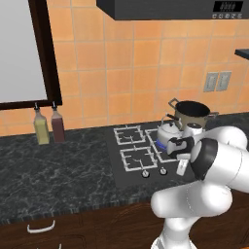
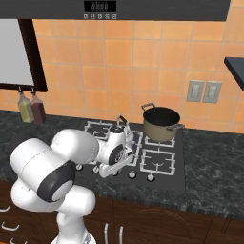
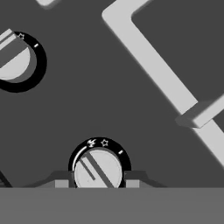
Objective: Pick the kettle from the counter and place it on a stove burner. Then turn the burner on.
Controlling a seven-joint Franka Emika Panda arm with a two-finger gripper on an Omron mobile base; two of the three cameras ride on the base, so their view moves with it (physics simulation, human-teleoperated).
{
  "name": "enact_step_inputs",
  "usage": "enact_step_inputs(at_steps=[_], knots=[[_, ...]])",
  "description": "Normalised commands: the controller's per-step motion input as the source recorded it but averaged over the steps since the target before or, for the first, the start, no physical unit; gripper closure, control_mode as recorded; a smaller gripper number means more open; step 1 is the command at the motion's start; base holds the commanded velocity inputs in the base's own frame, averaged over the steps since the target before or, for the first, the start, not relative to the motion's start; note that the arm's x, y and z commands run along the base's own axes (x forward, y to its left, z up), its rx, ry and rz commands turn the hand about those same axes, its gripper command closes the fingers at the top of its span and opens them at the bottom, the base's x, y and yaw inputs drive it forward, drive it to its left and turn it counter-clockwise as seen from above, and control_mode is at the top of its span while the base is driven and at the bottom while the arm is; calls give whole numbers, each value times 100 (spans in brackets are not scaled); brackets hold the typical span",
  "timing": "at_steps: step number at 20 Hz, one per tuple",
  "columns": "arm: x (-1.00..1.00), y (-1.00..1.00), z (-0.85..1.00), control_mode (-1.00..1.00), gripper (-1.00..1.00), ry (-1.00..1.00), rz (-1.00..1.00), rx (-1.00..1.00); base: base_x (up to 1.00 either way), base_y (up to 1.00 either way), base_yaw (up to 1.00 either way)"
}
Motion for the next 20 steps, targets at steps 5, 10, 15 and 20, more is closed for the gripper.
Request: enact_step_inputs(at_steps=[5,10,15,20], knots=[[0,0,0,-100,-100,0,0,0,0,0,0],[0,0,3,-100,-100,0,0,0,0,0,0],[-11,0,20,-100,-100,0,0,0,0,0,0],[-32,0,18,-100,-100,0,-3,0,0,0,0]])
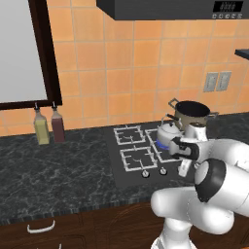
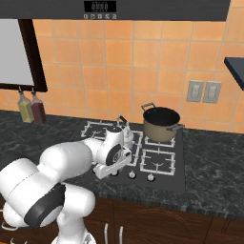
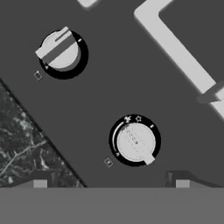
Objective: Pick the kettle from the counter and place it on a stove burner. Then turn the burner on.
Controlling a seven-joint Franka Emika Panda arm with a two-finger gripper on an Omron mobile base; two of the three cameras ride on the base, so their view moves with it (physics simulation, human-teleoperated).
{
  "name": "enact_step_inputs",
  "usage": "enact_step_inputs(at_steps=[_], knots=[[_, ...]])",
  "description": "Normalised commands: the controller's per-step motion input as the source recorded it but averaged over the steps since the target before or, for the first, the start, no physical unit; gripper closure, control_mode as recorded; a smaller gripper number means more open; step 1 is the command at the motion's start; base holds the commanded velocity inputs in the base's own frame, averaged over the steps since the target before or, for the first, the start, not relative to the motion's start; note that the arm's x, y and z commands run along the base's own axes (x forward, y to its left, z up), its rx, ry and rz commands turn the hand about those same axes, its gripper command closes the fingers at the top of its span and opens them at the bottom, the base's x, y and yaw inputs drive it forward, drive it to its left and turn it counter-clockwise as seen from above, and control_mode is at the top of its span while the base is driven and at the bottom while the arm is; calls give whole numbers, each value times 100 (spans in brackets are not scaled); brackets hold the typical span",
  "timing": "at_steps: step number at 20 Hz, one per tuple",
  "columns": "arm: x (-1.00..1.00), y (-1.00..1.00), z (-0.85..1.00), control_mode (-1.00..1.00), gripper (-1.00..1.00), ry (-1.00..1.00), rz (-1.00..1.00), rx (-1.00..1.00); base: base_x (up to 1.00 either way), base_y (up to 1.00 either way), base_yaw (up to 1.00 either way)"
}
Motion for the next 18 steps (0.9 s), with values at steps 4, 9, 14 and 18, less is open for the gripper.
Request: enact_step_inputs(at_steps=[4,9,14,18], knots=[[-47,0,26,-100,-100,0,-2,0,0,0,0],[-25,2,50,-100,-100,-1,0,0,0,0,0],[-36,-1,46,-100,-100,-15,0,0,0,0,0],[-60,-17,39,-100,-100,-34,0,0,0,0,0]])
